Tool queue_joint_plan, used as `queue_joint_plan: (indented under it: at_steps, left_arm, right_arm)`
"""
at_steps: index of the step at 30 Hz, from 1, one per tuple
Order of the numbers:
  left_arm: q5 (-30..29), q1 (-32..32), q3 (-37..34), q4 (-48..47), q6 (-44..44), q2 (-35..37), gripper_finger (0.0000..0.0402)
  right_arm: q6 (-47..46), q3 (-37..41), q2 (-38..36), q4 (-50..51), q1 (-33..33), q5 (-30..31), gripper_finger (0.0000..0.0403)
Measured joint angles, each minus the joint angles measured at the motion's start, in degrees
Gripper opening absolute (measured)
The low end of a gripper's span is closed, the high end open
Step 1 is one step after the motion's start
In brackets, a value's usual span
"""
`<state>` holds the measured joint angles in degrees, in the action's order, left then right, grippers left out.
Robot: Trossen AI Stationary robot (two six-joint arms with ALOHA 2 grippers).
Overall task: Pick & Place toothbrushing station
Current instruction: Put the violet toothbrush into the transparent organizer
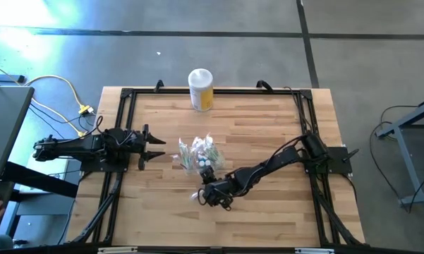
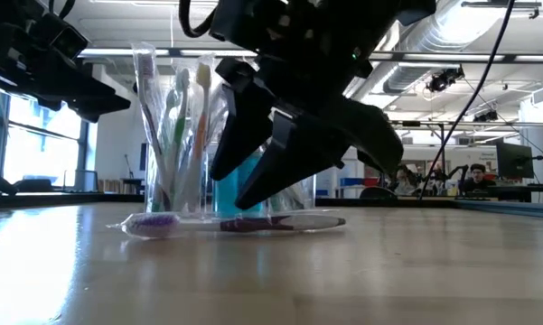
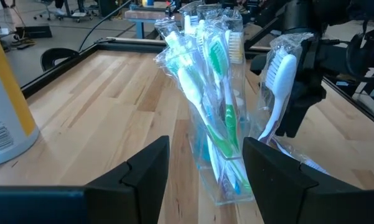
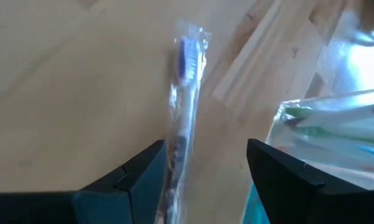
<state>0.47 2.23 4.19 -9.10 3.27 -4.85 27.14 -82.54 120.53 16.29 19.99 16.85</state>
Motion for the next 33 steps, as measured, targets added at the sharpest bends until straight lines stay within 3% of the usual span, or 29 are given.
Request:
queue_joint_plan:
  at_steps: [15, 19, 26, 29, 33]
  left_arm:
    - [-0.02, 0.01, -0.01, 0.15, 0.00, -0.01, 0.0200]
    - [-0.02, -0.01, -0.01, 0.17, 0.00, -0.01, 0.0200]
    - [-0.02, -0.01, -0.01, 0.15, 0.00, -0.01, 0.0200]
    - [-0.02, -0.01, -0.01, 0.15, 0.00, -0.01, 0.0200]
    - [-0.02, -0.01, -0.01, 0.15, 0.00, -0.01, 0.0200]
  right_arm:
    - [-6.34, -0.28, 4.86, 1.90, -0.35, -5.41, 0.0203]
    - [-7.49, -0.26, 4.98, 4.13, -0.55, -6.01, 0.0158]
    - [-10.97, -0.17, 5.07, 5.38, -0.61, -8.77, 0.0021]
    - [-13.42, -0.14, 4.77, 5.25, -0.14, -8.16, 0.0018]
    - [-15.38, -0.01, 2.93, 5.58, 2.08, -2.42, 0.0012]
